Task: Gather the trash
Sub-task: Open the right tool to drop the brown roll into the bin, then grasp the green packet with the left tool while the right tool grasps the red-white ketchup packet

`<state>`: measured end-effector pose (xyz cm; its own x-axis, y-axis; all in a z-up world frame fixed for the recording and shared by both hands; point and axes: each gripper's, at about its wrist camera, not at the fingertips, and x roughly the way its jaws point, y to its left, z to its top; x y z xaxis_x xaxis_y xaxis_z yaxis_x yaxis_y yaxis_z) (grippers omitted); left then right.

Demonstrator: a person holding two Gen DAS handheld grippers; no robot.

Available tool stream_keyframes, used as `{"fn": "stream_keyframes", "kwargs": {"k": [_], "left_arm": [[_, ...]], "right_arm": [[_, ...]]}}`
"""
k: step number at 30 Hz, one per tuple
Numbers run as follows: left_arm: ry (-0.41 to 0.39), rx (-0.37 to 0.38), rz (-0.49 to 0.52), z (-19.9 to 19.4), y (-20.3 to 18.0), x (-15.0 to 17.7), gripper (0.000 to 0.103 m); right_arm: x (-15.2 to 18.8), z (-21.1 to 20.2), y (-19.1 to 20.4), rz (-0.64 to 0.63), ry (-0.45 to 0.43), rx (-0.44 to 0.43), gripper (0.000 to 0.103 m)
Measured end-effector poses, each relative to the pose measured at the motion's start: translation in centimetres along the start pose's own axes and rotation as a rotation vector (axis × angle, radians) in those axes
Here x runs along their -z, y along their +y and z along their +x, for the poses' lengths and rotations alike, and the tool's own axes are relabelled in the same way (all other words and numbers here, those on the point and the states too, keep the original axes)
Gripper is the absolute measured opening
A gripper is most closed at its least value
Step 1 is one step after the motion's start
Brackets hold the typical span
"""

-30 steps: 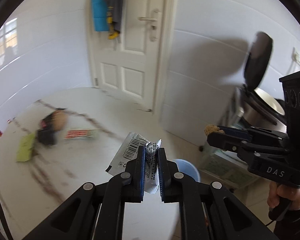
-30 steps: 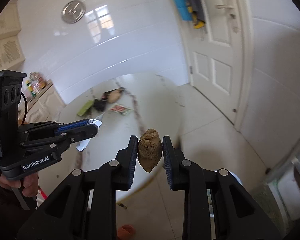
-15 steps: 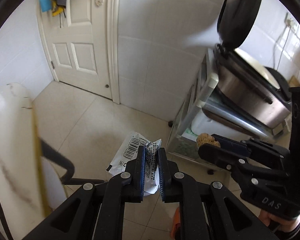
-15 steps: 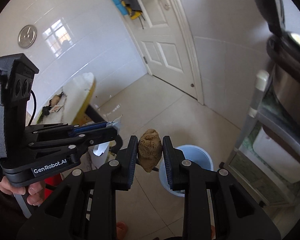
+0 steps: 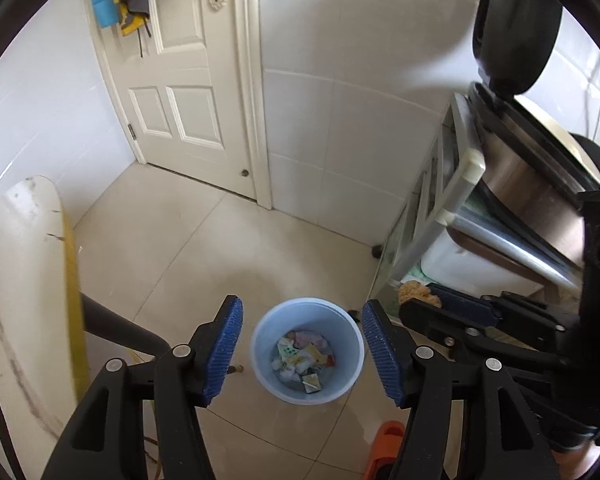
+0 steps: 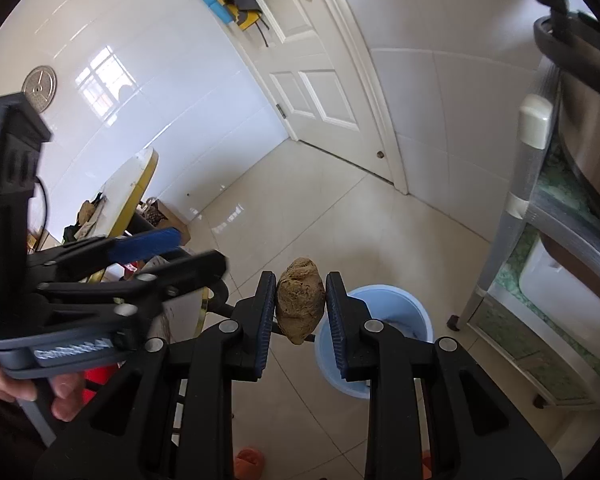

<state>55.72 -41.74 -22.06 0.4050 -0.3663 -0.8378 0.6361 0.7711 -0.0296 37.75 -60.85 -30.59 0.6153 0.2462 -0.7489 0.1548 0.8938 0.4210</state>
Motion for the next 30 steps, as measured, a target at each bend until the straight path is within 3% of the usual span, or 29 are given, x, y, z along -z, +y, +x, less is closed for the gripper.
{"fn": "stream_keyframes", "kwargs": {"k": [4,9,15,20,25,30], "left_arm": [[-0.041,-0.025,0.007,-2.5,0.3,0.7,0.065],[-0.117,-0.053,-0.015,-7.4,1.8,2.5,0.075],[-0.19,-0.091,-0.073,-13.1,4.1,5.7,0.087],[-0.227,-0.113,-0.086,-18.5,6.8,9.1,0.093],[-0.245,-0.185,-0.11,-22.9,11.3,12.8,0.093],[-0.251,-0.279,-0.212,-26.5,17.5,16.7,0.094]], "right_arm": [[-0.3,0.4,0.5,-0.011,-0.028,0.011,0.032],[-0.8,-0.3,2.0,-0.038,-0.085,0.035,0.064],[-1.0,-2.7,5.5,-0.091,-0.106,0.027,0.069],[-1.3,-4.9,10.8,-0.201,-0.128,0.005,0.078],[-1.6,-5.9,17.7,-0.354,-0.13,-0.019,0.083],[-2.1,-3.7,24.8,-0.482,-0.085,-0.045,0.084]]}}
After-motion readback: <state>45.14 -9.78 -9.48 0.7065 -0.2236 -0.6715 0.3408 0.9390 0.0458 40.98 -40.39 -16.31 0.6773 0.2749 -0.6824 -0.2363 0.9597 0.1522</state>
